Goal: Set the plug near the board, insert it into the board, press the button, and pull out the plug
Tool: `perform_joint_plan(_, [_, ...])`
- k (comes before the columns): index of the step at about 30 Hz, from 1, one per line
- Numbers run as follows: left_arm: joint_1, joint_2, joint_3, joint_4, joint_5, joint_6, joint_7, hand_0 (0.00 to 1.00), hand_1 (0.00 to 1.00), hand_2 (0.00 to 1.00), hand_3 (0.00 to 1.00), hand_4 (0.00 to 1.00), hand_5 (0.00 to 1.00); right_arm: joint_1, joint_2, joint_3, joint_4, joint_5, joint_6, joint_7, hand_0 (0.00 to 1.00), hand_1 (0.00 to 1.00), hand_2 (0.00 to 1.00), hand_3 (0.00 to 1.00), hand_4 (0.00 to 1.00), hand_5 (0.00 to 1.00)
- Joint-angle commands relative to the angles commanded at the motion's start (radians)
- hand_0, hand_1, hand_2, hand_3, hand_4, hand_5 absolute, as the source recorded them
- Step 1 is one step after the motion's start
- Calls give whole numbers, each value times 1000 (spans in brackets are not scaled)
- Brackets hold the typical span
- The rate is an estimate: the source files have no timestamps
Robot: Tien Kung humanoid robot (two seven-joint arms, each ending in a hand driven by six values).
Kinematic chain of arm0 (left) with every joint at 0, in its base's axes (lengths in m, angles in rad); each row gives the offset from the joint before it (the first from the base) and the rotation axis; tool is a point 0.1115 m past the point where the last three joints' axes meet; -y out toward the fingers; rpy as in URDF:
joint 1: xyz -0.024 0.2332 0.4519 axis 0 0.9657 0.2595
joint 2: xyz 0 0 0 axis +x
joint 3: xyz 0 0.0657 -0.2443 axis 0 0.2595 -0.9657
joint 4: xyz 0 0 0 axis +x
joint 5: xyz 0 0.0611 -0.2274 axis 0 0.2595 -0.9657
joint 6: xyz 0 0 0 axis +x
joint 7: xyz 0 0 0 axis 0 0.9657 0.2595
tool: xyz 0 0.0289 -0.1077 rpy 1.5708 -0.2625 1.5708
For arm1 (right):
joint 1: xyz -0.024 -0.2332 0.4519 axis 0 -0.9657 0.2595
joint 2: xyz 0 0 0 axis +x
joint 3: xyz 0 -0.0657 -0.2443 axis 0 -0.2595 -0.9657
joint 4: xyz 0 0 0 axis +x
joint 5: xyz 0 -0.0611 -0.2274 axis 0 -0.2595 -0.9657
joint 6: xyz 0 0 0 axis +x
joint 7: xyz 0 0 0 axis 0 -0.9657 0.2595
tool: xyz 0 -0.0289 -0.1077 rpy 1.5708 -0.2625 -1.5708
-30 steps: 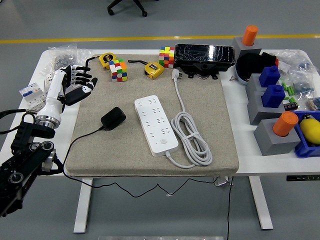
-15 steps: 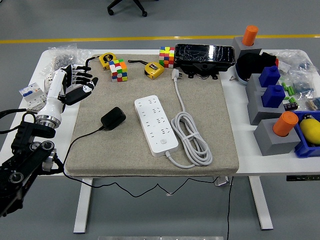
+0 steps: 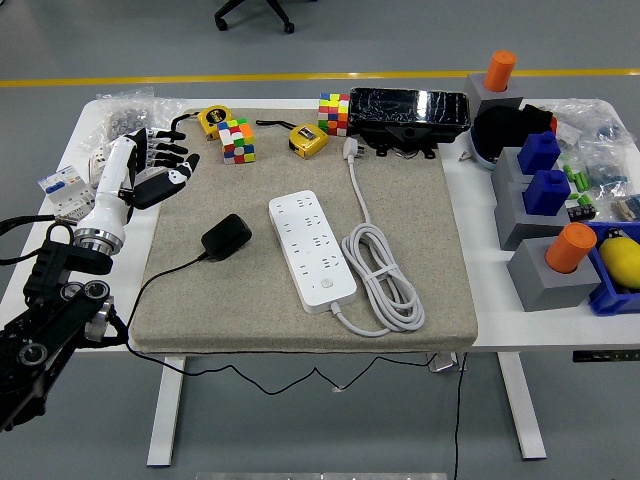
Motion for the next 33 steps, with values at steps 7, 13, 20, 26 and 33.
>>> perform_joint_plan(7, [7,-1,2,-1,0,-2,3,503,521,527,580,756,189,-4,-2,3,2,-2,-1,0,577,635,625,551,891,421])
perform_joint_plan(13, [11,-7,-1,-6,0,-3,4,501,521,527,581,756,189,-8,2,9,3,-4,-1,0,576,635,625,552,892,421])
perform_joint_plan(20, [9,-6,-3,-9,-2,-4,6,503,520,527,580,756,189,-7,14,26,-3,-8,1,0,576,635,625,552,892,420])
perform_joint_plan(26, [17,-8,-7,-13,-2,-5,8,504,520,527,580,756,189,-13,13,28,-4,-10,0,-1,576,635,625,552,891,420])
perform_joint_plan(33, [21,-1,-5,-18,-4,-6,9,502,520,527,580,756,189,-14,19,33,-2,-13,1,-1,577,634,625,552,891,420])
